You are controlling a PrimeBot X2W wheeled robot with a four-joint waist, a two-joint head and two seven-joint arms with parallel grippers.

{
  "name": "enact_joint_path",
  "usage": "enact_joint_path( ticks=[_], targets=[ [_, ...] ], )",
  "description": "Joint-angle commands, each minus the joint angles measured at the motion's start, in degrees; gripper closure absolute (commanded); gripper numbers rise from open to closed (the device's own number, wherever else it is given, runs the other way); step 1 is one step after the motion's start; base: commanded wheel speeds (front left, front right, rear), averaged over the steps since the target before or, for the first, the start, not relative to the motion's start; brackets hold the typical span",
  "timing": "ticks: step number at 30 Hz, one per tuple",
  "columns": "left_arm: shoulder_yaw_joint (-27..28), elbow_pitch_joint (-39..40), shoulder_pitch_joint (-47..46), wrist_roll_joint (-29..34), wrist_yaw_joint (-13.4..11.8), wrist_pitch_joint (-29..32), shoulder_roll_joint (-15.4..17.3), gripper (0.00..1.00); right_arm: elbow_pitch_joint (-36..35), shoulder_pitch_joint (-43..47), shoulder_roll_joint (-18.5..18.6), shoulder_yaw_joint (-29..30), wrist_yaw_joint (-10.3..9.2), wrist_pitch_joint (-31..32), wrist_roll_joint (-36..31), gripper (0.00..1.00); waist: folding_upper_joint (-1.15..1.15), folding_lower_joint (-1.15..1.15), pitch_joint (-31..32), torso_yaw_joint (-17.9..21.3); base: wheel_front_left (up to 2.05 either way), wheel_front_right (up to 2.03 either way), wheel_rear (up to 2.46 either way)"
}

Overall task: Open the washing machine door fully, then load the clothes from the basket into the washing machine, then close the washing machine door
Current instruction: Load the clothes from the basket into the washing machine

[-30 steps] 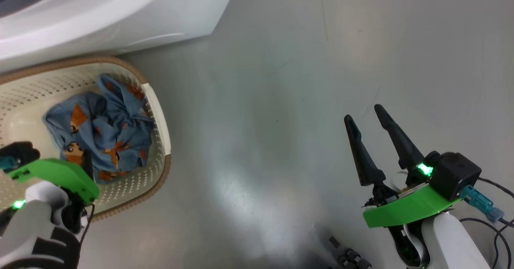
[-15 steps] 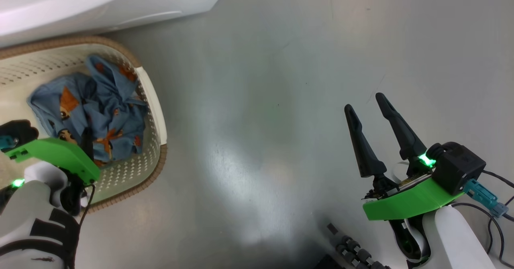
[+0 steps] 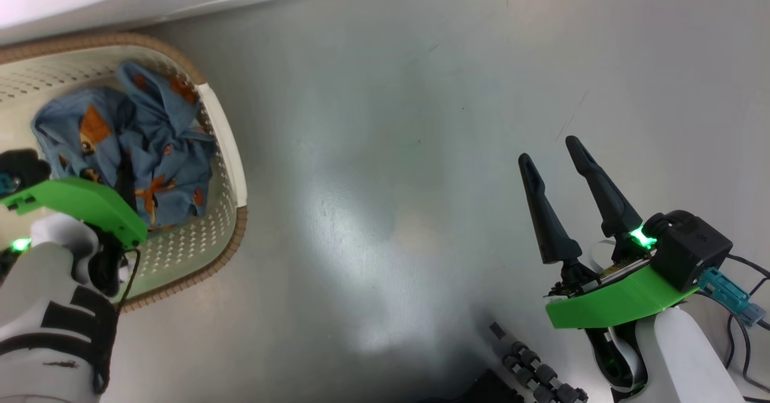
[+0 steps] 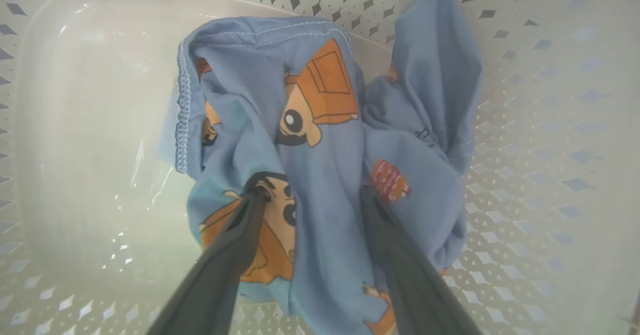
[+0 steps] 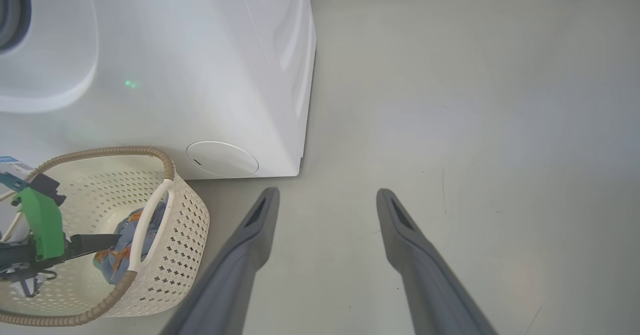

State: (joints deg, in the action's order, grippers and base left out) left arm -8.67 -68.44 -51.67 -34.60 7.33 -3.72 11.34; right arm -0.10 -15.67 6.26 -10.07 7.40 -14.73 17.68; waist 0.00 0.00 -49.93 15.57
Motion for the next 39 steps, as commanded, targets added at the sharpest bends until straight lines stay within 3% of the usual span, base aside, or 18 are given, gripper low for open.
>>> enact_joint_path(
  ticks=[1, 29, 32, 34, 36, 37, 38, 39],
  targets=[
    [0.4, 0.4, 0.7, -0.7, 0.1, -0.7, 1.5, 0.0, -1.2, 0.6, 0.7, -0.8, 0.09, -0.3, -0.4, 0.0, 0.0, 0.0, -0.5, -0.1, 0.0, 0.0, 0.0],
    [-6.9, -1.9, -3.5, -3.2, 0.2, -3.2, 1.4, 0.03, -2.1, 0.5, 0.9, -0.7, 0.09, -0.3, -0.4, 0.0, 0.0, 0.0, -5.2, 0.9, 0.0, 0.0, 0.0],
    [-7.7, -2.1, -3.8, -3.3, 0.2, -3.7, 1.3, 0.25, -2.1, 0.4, 0.9, -0.5, 0.09, -0.3, -0.4, 0.0, 0.0, 0.0, -5.7, 1.0, 0.0, 0.0, 0.0],
    [-8.4, -2.2, -3.9, -3.2, 0.2, -3.9, 1.3, 0.47, -2.2, 0.4, 0.9, -0.4, 0.09, -0.3, -0.4, 0.0, 0.0, 0.0, -5.9, 1.1, 0.0, 0.0, 0.0],
    [-8.9, -2.1, -4.1, -3.3, 0.2, -4.4, 1.3, 0.62, -2.2, 0.4, 0.9, -0.3, 0.09, -0.3, -0.4, 0.0, 0.0, 0.0, -6.1, 1.1, 0.0, 0.0, 0.0],
    [-9.2, -2.1, -4.1, -3.5, 0.2, -4.6, 1.2, 0.82, -2.2, 0.4, 0.9, -0.3, 0.09, -0.3, -0.4, 0.0, 0.0, 0.0, -6.1, 1.1, 0.0, 0.0, 0.0],
    [-9.4, -2.1, -4.2, -3.6, 0.2, -4.7, 1.2, 0.95, -2.2, 0.5, 0.9, -0.2, 0.09, -0.3, -0.4, 0.0, 0.0, 0.0, -6.2, 1.1, 0.0, 0.0, 0.0],
    [-9.7, -2.0, -4.3, -3.8, 0.2, -4.9, 1.2, 1.0, -2.2, 0.5, 0.9, -0.2, 0.09, -0.3, -0.4, 0.0, 0.0, 0.0, -6.2, 1.0, 0.0, 0.0, 0.0]
  ],
)
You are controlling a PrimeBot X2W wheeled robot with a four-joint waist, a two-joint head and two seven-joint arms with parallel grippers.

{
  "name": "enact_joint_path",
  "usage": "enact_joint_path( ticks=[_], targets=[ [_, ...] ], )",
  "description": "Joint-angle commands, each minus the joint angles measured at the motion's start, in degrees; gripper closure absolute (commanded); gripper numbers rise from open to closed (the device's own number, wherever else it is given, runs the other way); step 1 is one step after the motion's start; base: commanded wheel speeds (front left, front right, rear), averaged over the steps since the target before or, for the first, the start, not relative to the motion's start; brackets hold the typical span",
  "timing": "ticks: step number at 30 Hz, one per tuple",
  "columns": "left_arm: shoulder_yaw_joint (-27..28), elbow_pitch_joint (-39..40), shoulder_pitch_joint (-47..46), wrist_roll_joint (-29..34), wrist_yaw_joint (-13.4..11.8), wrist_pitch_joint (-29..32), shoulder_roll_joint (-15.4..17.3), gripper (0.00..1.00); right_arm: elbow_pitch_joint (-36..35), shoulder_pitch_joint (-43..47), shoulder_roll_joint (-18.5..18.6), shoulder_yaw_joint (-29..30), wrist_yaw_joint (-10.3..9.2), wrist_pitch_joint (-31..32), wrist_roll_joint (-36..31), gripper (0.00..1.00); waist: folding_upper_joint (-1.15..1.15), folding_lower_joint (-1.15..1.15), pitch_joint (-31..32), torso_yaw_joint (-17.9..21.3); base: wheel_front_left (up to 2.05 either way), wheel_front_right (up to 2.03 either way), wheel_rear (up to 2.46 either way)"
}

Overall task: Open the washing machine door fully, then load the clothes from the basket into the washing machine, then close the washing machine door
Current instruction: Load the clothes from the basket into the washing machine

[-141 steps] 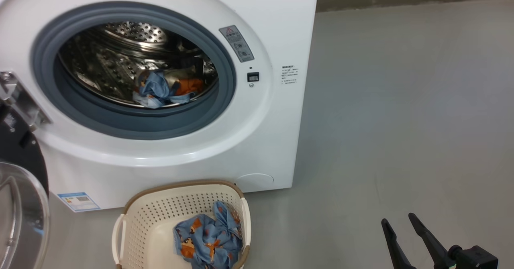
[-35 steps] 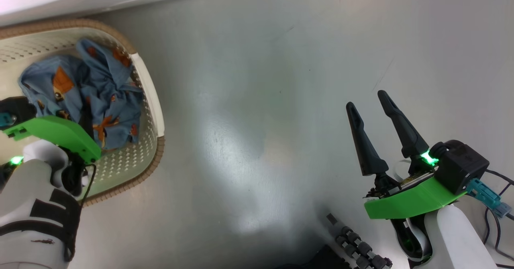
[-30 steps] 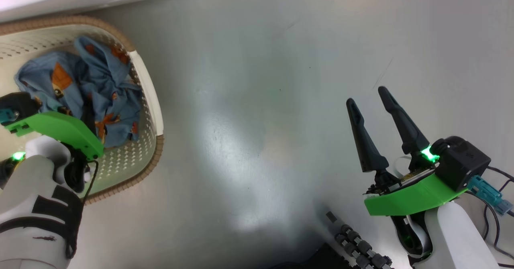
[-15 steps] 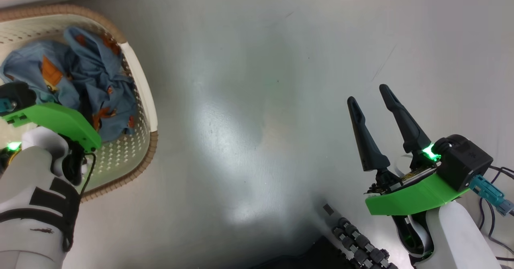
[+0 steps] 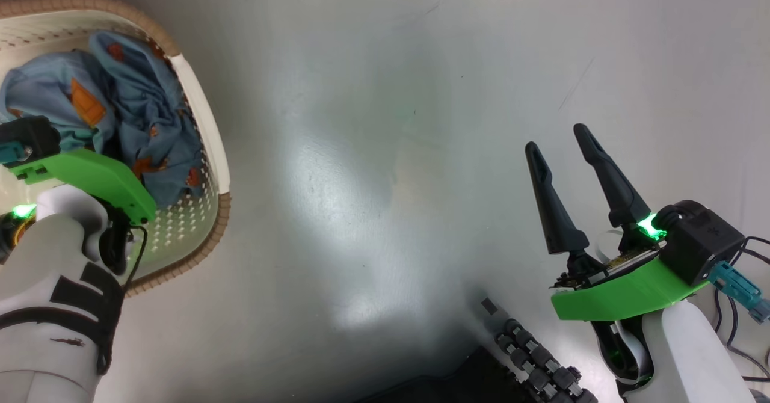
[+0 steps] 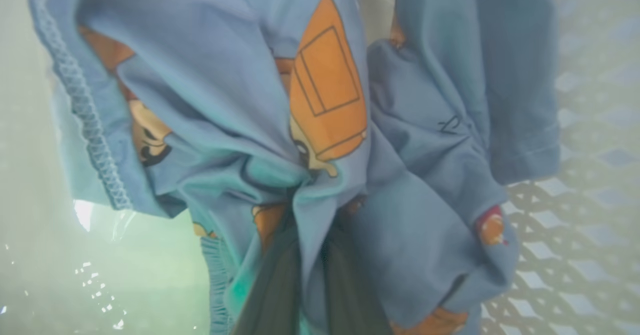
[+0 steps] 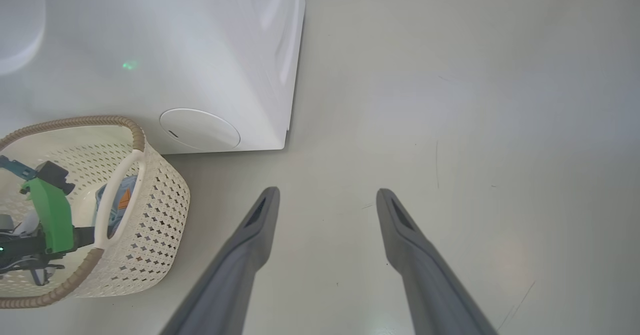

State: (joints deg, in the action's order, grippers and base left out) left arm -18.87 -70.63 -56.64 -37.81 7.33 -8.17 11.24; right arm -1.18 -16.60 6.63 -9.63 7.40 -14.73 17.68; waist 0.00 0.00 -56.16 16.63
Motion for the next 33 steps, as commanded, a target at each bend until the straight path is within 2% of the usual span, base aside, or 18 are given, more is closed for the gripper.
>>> enact_joint_path(
  ticks=[1, 9, 22, 33],
  targets=[
    [0.3, 0.3, 0.7, -0.7, 0.2, -0.6, 1.2, 1.0, -1.1, 1.4, 0.6, -0.5, 0.09, -0.3, -0.4, 0.0, 0.0, 0.0, 0.0, -0.1, 0.0, 0.0, 0.0],
    [-0.7, 1.2, 2.1, -3.3, 0.2, -2.9, 0.6, 1.0, -0.7, 0.7, 0.6, -0.4, 0.09, -0.3, -0.5, 0.0, 0.0, 0.0, 2.0, -1.6, 0.0, 0.0, 0.0],
    [-2.5, 5.6, 8.2, -7.8, 0.2, -6.1, 0.5, 1.0, 0.4, 1.0, 1.2, 0.0, 0.09, -0.3, -0.4, 0.0, 0.0, 0.0, 8.9, -5.8, 0.0, 0.0, 0.0],
    [-0.3, 11.4, 14.6, -9.4, 0.2, -6.8, 1.6, 1.0, 1.2, 2.5, 1.8, 0.5, 0.09, -0.3, 0.0, 0.0, 0.0, 0.0, 15.8, -8.6, 0.0, 0.0, 0.0]
  ],
)
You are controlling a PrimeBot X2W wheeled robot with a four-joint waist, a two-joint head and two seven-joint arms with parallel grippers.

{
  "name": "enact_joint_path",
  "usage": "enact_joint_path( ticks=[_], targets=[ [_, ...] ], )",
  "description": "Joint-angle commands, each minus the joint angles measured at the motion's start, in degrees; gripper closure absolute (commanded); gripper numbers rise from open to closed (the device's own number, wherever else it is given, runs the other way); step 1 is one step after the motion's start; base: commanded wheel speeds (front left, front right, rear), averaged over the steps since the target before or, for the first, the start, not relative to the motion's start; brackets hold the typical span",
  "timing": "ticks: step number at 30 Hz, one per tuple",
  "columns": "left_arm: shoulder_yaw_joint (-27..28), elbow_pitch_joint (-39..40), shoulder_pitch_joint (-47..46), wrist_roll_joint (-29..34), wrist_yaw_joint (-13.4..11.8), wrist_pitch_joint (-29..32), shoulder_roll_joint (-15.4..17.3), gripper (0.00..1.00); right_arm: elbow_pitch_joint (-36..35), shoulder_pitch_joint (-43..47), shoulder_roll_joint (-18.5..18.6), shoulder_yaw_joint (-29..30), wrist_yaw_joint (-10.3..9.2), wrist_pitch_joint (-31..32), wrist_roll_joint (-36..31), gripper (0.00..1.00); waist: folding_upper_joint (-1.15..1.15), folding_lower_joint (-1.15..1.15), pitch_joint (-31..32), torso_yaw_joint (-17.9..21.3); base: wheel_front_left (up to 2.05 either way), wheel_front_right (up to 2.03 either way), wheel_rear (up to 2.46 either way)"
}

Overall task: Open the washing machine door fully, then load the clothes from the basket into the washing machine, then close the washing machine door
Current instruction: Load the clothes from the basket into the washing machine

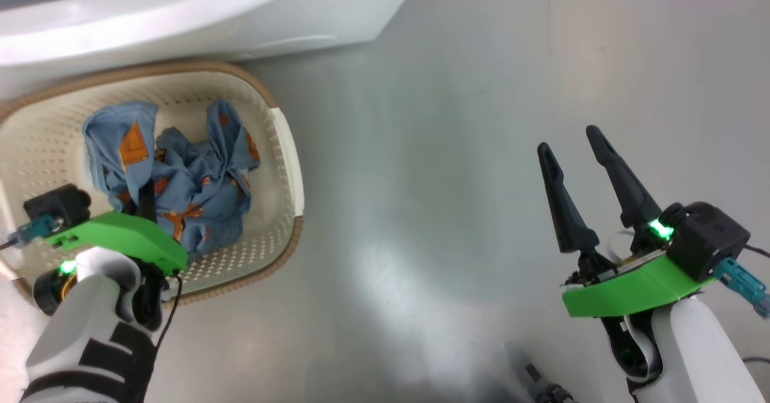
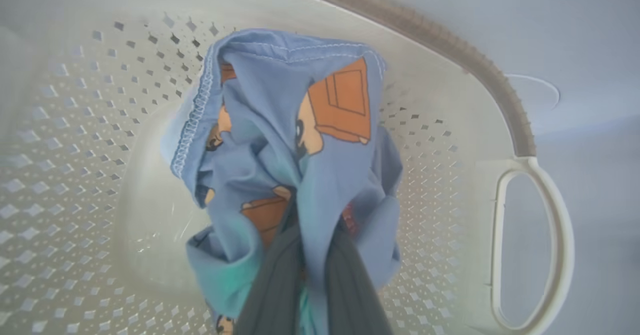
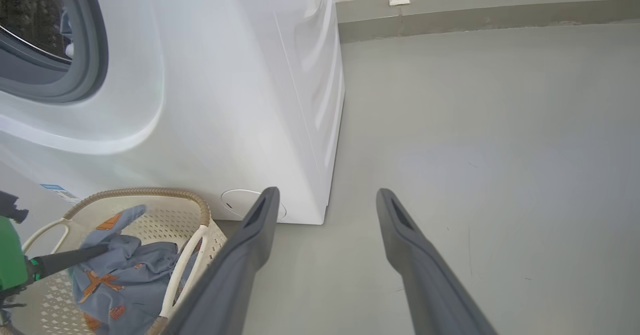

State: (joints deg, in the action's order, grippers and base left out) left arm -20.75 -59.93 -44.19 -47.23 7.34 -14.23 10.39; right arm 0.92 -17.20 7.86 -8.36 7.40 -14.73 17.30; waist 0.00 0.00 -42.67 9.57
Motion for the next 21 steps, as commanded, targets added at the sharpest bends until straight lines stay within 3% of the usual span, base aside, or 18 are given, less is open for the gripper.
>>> enact_joint_path(
  ticks=[1, 8, 21],
  targets=[
    [2.3, 1.7, 2.8, 0.2, 0.1, -0.7, 2.6, 1.0, -0.8, 3.3, 0.7, -0.7, 0.09, -0.3, 0.4, 0.0, 0.0, 0.0, 3.1, -1.9, 0.0, 0.0, 0.0],
    [7.6, 10.7, 9.7, 4.3, -0.5, -0.8, 2.8, 1.0, -0.2, 5.3, 1.2, -0.3, 0.09, -0.3, 0.7, 0.0, 0.0, 0.0, 8.9, -3.9, 0.0, 0.0, 0.0],
    [15.1, 27.5, 28.6, 12.6, -2.9, -0.8, -1.8, 1.0, 1.4, 12.6, 2.4, 0.0, 0.09, -0.3, 1.1, 0.0, 0.0, 0.0, 25.2, -6.4, 0.0, 0.0, 0.0]
  ],
)
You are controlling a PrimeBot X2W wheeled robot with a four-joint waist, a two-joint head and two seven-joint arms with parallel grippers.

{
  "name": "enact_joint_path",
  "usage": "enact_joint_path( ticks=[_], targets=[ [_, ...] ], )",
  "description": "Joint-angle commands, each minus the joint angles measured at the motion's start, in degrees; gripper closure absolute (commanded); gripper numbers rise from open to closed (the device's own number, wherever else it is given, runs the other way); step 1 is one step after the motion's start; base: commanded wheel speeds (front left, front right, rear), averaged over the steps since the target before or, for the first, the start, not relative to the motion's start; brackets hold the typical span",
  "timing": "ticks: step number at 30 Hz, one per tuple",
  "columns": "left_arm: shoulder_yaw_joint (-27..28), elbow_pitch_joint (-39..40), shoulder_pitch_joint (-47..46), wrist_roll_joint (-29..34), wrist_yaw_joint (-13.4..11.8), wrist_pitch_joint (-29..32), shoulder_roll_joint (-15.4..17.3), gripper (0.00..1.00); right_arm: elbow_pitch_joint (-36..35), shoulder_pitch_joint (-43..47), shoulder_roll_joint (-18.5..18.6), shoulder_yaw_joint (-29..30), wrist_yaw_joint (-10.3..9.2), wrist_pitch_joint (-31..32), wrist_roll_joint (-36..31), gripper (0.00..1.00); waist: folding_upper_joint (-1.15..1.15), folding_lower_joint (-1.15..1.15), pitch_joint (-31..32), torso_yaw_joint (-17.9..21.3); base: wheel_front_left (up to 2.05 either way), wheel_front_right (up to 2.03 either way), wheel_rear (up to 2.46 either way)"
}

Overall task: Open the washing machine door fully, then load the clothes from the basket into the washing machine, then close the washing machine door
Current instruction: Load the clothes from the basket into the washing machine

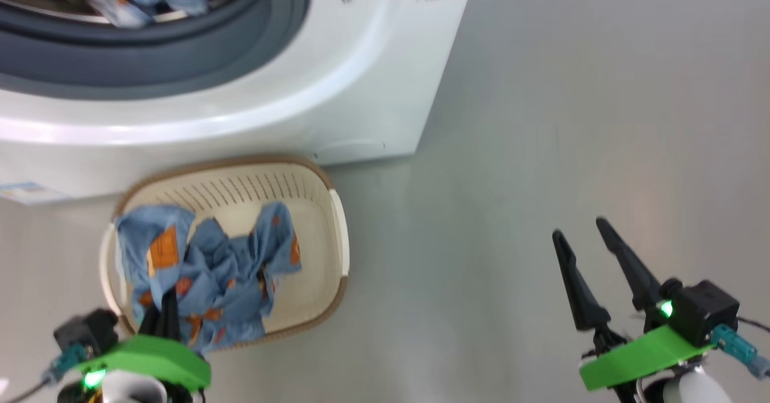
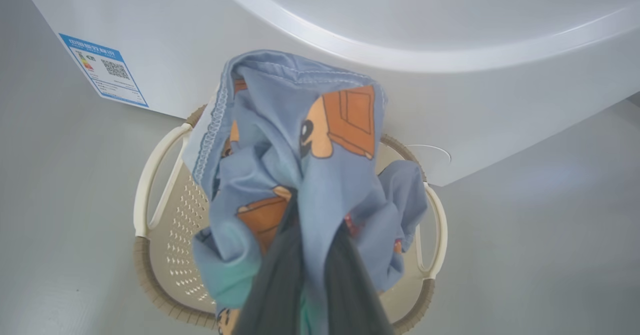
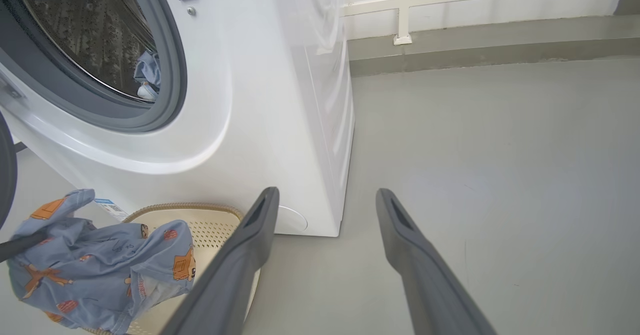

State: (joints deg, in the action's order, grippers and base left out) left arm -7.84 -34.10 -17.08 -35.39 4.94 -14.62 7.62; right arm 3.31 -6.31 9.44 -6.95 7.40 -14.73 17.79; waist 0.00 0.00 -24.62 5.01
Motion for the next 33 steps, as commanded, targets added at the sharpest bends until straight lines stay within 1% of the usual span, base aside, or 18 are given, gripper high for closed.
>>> enact_joint_path(
  ticks=[1, 11, 21, 33],
  targets=[
    [2.5, 2.9, 2.7, 1.4, -0.6, -0.4, 0.7, 1.0, -0.8, 2.3, 0.9, -1.4, 0.09, -0.3, 0.7, 0.0, 0.0, 0.0, 8.3, -2.1, 0.0, 0.0, 0.0],
    [4.6, 15.7, 14.5, 6.5, -2.0, -0.4, -1.6, 1.0, 0.0, 8.2, 1.6, -1.2, 0.09, -0.3, 1.3, 0.0, 0.0, 0.0, 16.9, -4.2, 0.0, 0.0, 0.0],
    [5.1, 22.1, 23.8, 8.6, -3.4, -0.4, -3.0, 1.0, 0.4, 12.7, 1.8, -1.8, 0.09, -0.3, 2.0, 0.0, 0.0, 0.0, 23.8, -5.4, 0.0, 0.0, 0.0],
    [4.4, 29.0, 29.3, 9.7, -5.9, -0.4, -3.8, 1.0, 0.1, 13.6, 2.3, -2.4, 0.09, -0.3, 2.0, 0.0, 0.0, 0.0, 26.5, -4.9, 0.0, 0.0, 0.0]
  ],
)
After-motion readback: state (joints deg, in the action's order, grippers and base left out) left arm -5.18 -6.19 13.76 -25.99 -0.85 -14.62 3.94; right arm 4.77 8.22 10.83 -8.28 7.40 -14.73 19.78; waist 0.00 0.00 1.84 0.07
